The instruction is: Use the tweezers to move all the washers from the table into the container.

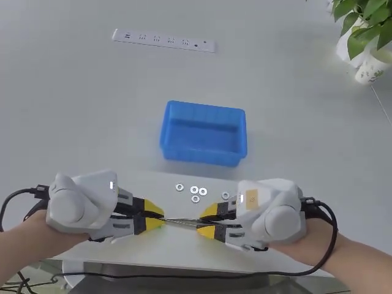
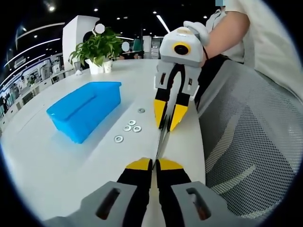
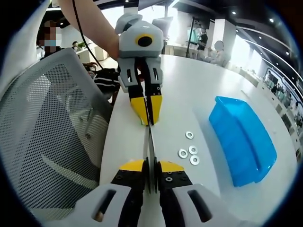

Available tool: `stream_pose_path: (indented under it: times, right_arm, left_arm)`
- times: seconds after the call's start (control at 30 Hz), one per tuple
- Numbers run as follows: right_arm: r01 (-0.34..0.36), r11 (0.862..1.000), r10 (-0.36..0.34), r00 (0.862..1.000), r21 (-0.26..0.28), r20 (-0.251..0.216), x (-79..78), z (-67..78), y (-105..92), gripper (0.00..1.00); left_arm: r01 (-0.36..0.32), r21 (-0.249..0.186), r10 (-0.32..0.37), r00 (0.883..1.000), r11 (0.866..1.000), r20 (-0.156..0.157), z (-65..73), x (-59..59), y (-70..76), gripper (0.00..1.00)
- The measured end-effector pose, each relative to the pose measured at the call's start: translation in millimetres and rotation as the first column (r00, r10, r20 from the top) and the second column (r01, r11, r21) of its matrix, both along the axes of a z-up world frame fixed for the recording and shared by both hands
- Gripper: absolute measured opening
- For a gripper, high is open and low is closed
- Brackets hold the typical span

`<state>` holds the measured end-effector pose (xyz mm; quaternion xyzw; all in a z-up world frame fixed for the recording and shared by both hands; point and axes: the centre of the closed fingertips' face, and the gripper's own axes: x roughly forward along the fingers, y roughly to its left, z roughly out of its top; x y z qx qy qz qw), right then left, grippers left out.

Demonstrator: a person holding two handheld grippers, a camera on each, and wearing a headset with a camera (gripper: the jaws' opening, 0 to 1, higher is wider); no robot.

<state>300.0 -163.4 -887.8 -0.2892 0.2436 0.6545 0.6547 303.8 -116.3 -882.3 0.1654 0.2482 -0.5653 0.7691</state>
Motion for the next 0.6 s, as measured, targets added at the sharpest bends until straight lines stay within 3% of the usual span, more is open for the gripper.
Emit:
stream_pose_path:
  times: [0.6]
  right_arm:
    - [0.014, 1.000, -0.014, 1.000, -0.010, -0.013, 0.5, -0.1, -1.0, 0.09]
  left_arm:
    - [0.029, 0.010, -0.029, 1.000, 1.000, -0.004, -0.7, -3.5, -2.3, 0.05]
